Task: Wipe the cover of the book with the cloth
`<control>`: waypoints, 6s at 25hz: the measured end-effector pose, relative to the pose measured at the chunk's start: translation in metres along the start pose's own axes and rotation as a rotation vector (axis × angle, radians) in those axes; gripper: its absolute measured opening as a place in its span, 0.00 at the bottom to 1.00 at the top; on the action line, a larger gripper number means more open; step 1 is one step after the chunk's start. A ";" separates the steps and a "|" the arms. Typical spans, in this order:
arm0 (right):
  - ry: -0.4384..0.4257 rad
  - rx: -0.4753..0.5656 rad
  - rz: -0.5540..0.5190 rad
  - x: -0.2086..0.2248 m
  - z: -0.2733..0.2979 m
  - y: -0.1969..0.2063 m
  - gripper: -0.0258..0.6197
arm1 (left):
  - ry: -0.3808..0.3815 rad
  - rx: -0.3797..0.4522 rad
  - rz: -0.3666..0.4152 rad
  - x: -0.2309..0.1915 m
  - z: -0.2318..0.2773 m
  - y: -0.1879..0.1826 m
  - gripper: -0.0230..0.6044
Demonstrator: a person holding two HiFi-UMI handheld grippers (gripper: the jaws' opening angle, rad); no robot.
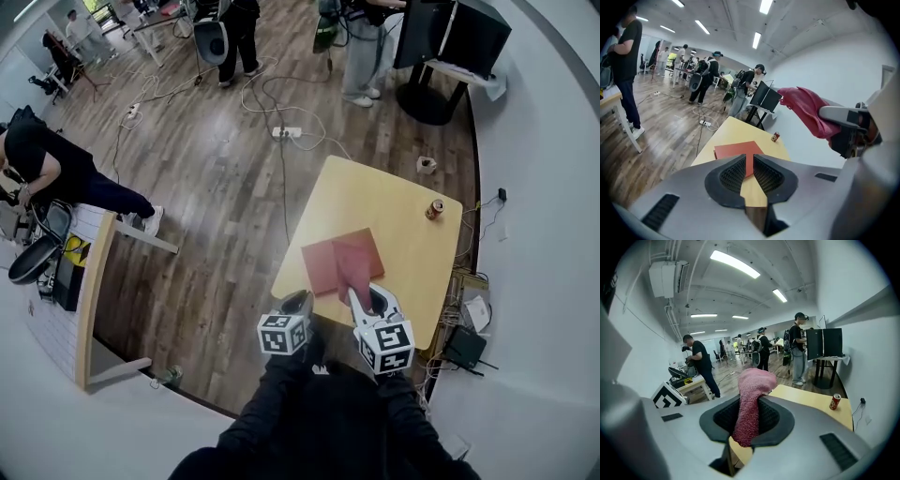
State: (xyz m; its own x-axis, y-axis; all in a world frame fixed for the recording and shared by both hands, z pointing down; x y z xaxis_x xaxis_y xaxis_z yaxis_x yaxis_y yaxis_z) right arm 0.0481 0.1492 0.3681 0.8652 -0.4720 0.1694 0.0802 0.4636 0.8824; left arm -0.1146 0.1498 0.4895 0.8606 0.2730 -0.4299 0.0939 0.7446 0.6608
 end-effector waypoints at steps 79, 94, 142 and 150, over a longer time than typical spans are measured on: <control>-0.181 -0.498 0.098 0.127 0.273 0.170 0.17 | -0.082 -0.401 -0.164 -0.092 0.179 0.053 0.18; -0.053 -0.486 0.108 0.194 0.235 0.173 0.17 | -0.092 -0.409 -0.155 -0.092 0.180 0.052 0.18; -0.235 -0.525 0.070 0.076 0.222 0.204 0.17 | -0.070 -0.415 -0.134 -0.092 0.181 0.053 0.18; -0.169 -0.512 0.097 0.109 0.207 0.205 0.17 | -0.084 -0.410 -0.131 -0.092 0.180 0.050 0.18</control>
State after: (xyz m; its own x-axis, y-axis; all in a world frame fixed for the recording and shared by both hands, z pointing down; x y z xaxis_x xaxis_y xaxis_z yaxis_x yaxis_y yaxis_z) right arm 0.0565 0.0372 0.6584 0.7923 -0.5031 0.3452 0.2708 0.7969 0.5400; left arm -0.0987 0.0528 0.6729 0.8942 0.1221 -0.4307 0.0133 0.9544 0.2981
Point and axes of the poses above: the fingertips, and each gripper's own axes: z forward along the fingers, x to its right, y out of its underside, the point moved 6 cm from there along -z, backward along the fingers, and after that the axes turned 2 degrees about -y, right-handed, at the moved point
